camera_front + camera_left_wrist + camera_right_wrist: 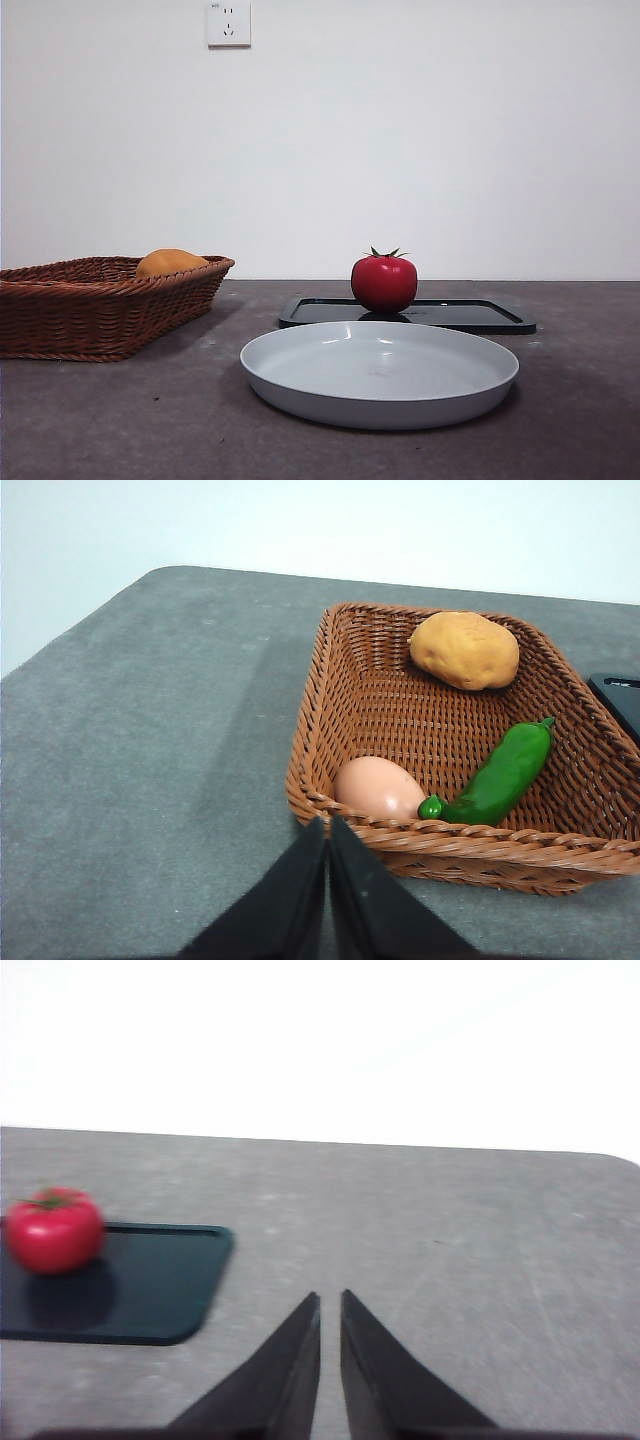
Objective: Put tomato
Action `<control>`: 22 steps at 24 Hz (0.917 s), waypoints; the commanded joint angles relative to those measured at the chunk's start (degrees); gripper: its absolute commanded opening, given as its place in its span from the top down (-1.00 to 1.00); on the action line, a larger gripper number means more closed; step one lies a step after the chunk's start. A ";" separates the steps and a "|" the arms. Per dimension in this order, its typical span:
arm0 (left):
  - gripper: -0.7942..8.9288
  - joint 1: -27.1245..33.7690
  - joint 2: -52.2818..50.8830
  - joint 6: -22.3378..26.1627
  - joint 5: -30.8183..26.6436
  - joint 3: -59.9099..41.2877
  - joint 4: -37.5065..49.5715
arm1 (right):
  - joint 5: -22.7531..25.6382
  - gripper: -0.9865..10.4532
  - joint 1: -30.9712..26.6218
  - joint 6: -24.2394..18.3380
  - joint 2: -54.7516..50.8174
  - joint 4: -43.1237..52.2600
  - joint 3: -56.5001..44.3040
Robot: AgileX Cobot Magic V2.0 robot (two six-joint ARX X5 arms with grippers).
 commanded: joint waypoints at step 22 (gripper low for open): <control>0.82 -0.02 0.02 -0.39 -0.04 -1.18 -0.31 | 0.83 0.78 -1.66 -2.10 -3.80 0.24 -10.82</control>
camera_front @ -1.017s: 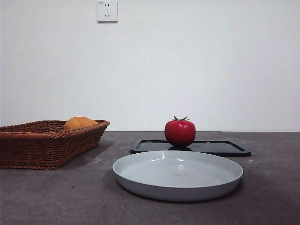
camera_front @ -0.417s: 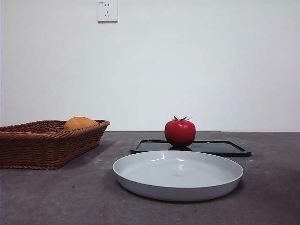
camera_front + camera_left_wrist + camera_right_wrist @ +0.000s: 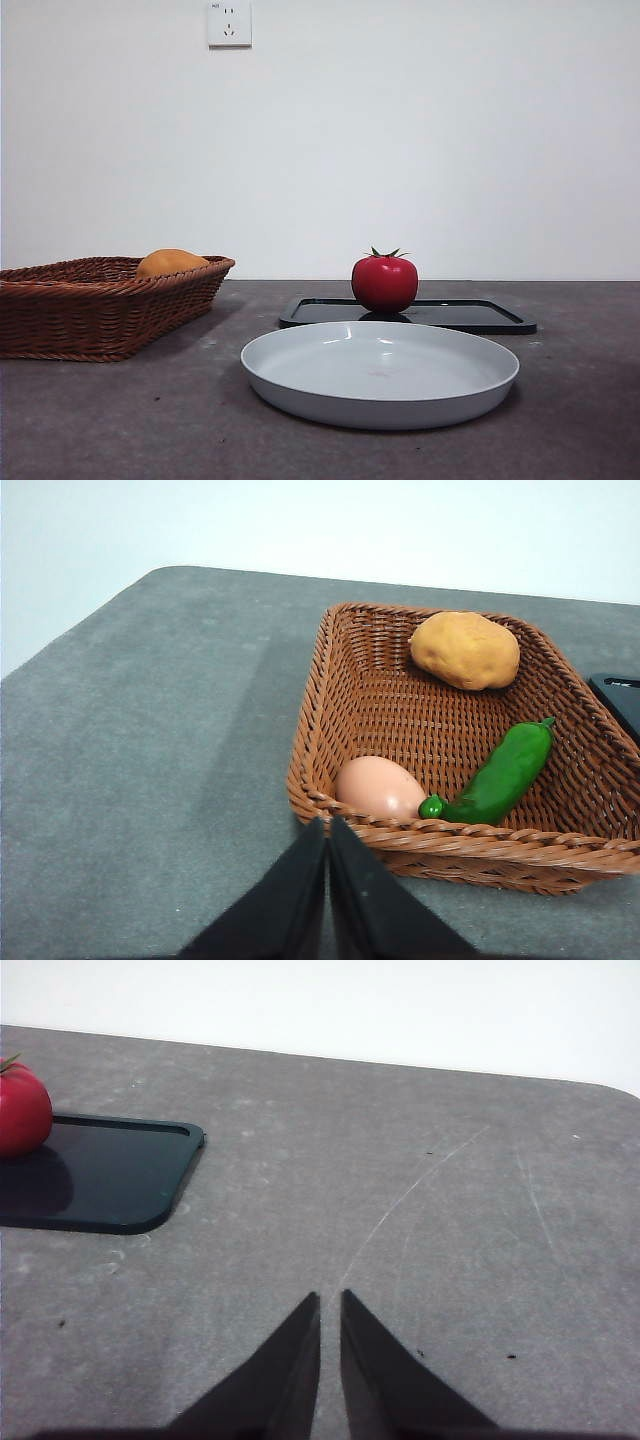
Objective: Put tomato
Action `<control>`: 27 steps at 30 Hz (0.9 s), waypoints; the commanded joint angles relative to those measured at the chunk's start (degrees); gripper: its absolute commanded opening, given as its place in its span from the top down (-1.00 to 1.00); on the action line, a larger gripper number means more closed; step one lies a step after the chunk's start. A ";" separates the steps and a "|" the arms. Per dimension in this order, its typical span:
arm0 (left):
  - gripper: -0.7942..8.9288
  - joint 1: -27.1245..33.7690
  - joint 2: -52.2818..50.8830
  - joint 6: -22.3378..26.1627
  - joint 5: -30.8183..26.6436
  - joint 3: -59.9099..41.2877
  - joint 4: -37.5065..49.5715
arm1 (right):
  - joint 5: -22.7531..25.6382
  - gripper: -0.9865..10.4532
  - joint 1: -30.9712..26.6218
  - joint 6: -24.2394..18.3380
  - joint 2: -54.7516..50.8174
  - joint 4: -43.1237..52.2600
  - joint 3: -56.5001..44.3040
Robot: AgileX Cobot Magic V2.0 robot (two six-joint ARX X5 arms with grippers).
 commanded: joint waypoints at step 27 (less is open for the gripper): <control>0.82 -0.02 0.02 -0.37 -0.04 -1.18 -0.31 | 0.24 0.78 -0.17 0.68 -0.09 0.92 -0.28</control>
